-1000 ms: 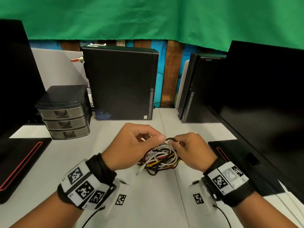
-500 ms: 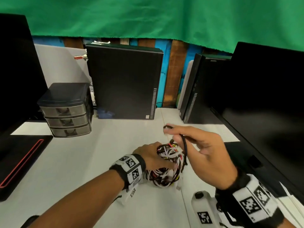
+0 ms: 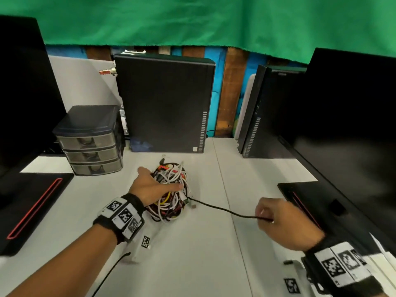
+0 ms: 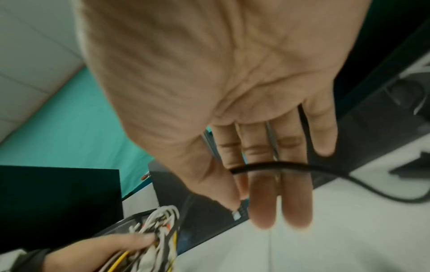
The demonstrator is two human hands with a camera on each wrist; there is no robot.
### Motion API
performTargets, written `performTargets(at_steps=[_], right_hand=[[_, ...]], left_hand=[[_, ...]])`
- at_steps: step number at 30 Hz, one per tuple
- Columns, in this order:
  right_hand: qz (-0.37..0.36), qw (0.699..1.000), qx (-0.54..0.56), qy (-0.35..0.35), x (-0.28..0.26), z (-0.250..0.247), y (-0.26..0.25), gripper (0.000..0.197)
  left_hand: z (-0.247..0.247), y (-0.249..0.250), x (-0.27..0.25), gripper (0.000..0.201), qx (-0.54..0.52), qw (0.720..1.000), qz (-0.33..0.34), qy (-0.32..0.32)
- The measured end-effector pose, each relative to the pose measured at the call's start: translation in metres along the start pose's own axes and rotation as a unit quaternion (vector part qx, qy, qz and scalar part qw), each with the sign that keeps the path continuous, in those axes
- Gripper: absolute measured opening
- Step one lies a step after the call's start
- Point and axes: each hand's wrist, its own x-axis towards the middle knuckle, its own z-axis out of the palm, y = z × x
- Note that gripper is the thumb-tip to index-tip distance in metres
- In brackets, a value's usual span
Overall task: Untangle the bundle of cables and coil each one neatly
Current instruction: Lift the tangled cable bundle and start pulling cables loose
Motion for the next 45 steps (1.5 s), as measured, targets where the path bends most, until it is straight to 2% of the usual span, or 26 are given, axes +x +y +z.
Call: performTargets(at_steps=[1, 3, 5, 7, 9, 11, 16, 19, 23, 26, 27, 29, 31, 32, 33, 35, 37, 39, 42, 45], right_hand=[[-0.001, 0.997, 0.05, -0.054, 0.001, 0.006, -0.007, 0.019], [-0.004, 0.98, 0.141, -0.137, 0.004, 0.015, -0.026, 0.043], [0.003, 0.959, 0.235, -0.158, 0.012, 0.026, -0.051, 0.057], [-0.005, 0.944, 0.314, -0.105, 0.02, 0.037, -0.075, 0.045], [-0.009, 0.917, 0.396, -0.035, 0.027, 0.045, -0.093, 0.028], [-0.005, 0.896, 0.444, 0.015, 0.028, 0.048, -0.105, 0.028], [-0.027, 0.842, 0.536, 0.054, 0.015, 0.037, -0.117, 0.036], [-0.047, 0.849, 0.521, 0.068, 0.009, 0.034, -0.118, 0.035], [-0.082, 0.856, 0.498, 0.113, 0.003, 0.02, -0.12, 0.037], [-0.088, 0.852, 0.498, 0.136, -0.001, 0.009, -0.113, 0.032], [-0.08, 0.845, 0.51, 0.143, -0.002, 0.006, -0.109, 0.024], [-0.057, 0.808, 0.566, 0.154, -0.008, 0.001, -0.1, 0.011], [-0.062, 0.779, 0.606, 0.146, -0.013, -0.009, -0.093, 0.024], [-0.07, 0.781, 0.606, 0.134, -0.014, -0.014, -0.091, 0.026], [-0.08, 0.797, 0.587, 0.118, -0.014, -0.019, -0.089, 0.025], [-0.091, 0.858, 0.497, 0.094, -0.009, -0.024, -0.086, 0.019], [-0.085, 0.896, 0.426, 0.09, 0.002, -0.025, -0.084, 0.01], [-0.075, 0.906, 0.403, 0.108, 0.014, -0.029, -0.083, 0.009], [-0.086, 0.919, 0.345, 0.172, 0.033, -0.051, -0.085, 0.009], [-0.145, 0.943, 0.147, 0.26, 0.045, -0.083, -0.091, 0.008]], left_hand=[[0.0, -0.001, -0.001, 0.111, -0.054, 0.998, 0.008, 0.023], [0.0, -0.004, -0.004, 0.098, -0.17, 0.983, 0.029, 0.059], [0.003, -0.006, -0.007, 0.101, -0.278, 0.956, 0.061, 0.072], [0.005, -0.006, -0.012, 0.103, -0.349, 0.929, 0.097, 0.071], [0.008, -0.004, -0.019, 0.093, -0.374, 0.915, 0.134, 0.068], [0.008, 0.0, -0.028, 0.084, -0.384, 0.903, 0.176, 0.075], [0.006, 0.007, -0.042, 0.067, -0.375, 0.883, 0.267, 0.092], [0.004, 0.016, -0.053, 0.073, -0.369, 0.871, 0.31, 0.1], [0.005, 0.03, -0.075, 0.093, -0.349, 0.847, 0.397, 0.063], [0.009, 0.036, -0.09, 0.091, -0.286, 0.819, 0.492, 0.074], [0.009, 0.036, -0.092, 0.093, -0.263, 0.804, 0.527, 0.086], [0.006, 0.037, -0.092, 0.097, -0.213, 0.774, 0.585, 0.116], [0.003, 0.037, -0.091, 0.099, -0.146, 0.749, 0.631, 0.143], [0.002, 0.037, -0.091, 0.096, -0.115, 0.739, 0.648, 0.145], [0.003, 0.036, -0.092, 0.09, -0.089, 0.73, 0.662, 0.142], [0.006, 0.033, -0.094, 0.079, -0.043, 0.713, 0.685, 0.142], [0.008, 0.027, -0.094, 0.078, 0.007, 0.693, 0.706, 0.144], [0.009, 0.019, -0.091, 0.079, 0.062, 0.673, 0.724, 0.138], [0.003, 0.012, -0.086, 0.066, 0.145, 0.649, 0.737, 0.121], [-0.008, 0.004, -0.077, 0.071, 0.258, 0.644, 0.713, 0.1]])
